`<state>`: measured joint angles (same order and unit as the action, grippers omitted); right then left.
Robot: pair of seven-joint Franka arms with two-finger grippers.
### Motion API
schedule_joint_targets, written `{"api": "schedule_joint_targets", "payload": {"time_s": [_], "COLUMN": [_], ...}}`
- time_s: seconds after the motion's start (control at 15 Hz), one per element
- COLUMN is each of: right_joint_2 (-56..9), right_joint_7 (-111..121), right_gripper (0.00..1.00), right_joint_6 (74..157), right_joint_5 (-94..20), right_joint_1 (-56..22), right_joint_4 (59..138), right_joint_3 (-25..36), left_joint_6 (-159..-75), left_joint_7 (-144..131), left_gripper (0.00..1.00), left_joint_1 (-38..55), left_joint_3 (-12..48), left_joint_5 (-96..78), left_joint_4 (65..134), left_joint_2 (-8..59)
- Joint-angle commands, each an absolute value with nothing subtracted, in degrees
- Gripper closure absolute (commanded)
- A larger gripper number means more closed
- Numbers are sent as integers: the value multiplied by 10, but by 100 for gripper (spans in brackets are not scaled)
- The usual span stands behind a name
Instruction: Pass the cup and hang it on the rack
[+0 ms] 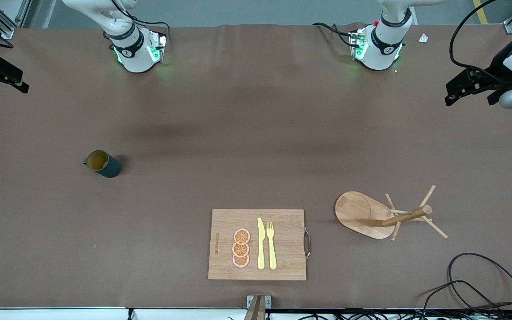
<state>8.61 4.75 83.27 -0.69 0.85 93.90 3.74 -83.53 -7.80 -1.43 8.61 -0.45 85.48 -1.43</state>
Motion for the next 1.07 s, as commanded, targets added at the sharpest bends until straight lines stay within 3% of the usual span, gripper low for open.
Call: {"api": "schedule_joint_targets", "payload": {"time_s": [0.0,0.67,1.0], "right_joint_2": [93,83,-26], "right_joint_7": [54,53,54], "right_gripper": [0,0,0], "right_joint_6": [835,835,888], "right_joint_5": [-2,0,-11], "right_joint_1": [17,24,44], "right_joint_4": [941,935,933], "right_joint_3": [31,32,32], "left_joint_6": [-814,-822,-850], "left_joint_7": [-68,-71,-73], "left_gripper": [0,0,0], "left_joint_1": [-16,-16,-11], "left_joint_3": [85,84,89], "left_joint_5": [-18,-9,-8], "left_joint_4": [846,846,849], "left_joint_2": [-17,-11,3]}}
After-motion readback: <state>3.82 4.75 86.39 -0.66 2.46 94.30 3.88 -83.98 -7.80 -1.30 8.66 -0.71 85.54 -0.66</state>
